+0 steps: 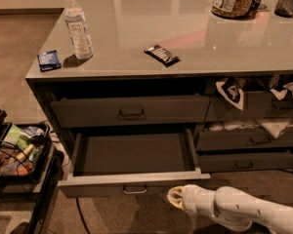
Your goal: Close middle drawer
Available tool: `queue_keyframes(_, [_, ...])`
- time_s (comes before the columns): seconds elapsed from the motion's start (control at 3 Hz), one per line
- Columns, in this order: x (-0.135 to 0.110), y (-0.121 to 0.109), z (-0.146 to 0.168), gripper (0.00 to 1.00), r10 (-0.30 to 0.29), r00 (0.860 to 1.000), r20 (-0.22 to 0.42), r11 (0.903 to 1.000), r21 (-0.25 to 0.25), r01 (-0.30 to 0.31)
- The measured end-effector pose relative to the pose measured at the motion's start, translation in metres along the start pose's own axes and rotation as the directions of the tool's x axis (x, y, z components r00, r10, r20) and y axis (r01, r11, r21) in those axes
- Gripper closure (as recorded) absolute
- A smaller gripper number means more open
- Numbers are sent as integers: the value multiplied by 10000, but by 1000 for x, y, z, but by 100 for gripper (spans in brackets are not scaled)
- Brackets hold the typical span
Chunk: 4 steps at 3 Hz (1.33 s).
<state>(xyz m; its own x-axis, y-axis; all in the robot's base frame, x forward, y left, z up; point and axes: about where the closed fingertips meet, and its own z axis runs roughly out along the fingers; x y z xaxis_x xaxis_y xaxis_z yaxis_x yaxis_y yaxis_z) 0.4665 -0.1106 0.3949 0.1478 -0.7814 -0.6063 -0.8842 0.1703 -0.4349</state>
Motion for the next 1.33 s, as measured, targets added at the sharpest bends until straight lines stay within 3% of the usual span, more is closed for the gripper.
queue_keyframes(0.67, [5, -2, 11, 100, 135, 9996, 236, 9999, -19, -134])
queue_keyframes(1.33, [35, -49, 38, 100, -30, 9994, 347, 9924, 1233, -13])
